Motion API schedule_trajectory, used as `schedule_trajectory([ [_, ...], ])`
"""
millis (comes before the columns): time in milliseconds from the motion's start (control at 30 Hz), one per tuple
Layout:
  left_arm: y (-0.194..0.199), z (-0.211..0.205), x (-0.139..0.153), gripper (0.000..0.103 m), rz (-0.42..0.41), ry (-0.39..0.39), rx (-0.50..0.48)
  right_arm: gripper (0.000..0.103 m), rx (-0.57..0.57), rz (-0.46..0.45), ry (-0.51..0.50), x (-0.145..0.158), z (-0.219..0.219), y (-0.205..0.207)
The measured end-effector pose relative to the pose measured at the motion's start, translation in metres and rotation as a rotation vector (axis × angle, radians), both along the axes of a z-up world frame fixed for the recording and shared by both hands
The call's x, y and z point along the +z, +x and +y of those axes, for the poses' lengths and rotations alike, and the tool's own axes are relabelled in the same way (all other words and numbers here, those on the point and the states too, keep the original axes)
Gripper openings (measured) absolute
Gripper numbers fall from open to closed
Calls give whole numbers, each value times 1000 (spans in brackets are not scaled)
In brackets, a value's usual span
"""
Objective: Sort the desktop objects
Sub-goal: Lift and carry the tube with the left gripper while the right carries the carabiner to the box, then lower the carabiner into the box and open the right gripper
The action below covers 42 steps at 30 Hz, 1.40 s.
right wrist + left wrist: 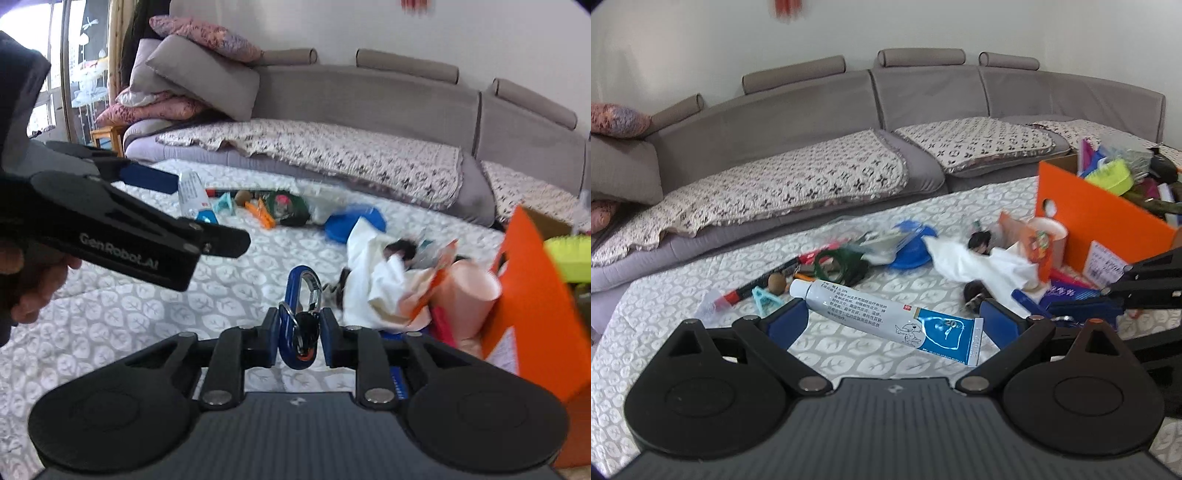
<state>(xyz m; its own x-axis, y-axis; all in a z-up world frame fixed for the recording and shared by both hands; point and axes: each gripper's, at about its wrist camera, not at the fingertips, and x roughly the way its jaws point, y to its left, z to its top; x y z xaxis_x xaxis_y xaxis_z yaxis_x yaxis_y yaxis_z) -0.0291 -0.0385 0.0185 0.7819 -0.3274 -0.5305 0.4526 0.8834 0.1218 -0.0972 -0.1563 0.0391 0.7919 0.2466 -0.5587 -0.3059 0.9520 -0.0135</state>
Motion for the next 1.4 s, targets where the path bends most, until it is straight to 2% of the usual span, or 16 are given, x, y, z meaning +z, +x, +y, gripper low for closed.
schedule_trajectory([
  [367,-33,-40,28,100,-53,-20,-111,22,-73,-61,-1,45,-44,-47],
  [867,-82,-148,66,100,-97,-77,-338,22,-308,-101,-12,65,-147,-109],
  [1067,-81,-194,69,100,-135,-66,-353,22,-413,-138,2,73,-195,-115],
  [1400,-60,-240,68,100,-150,-68,-291,22,-541,-151,28,66,-256,-87],
])
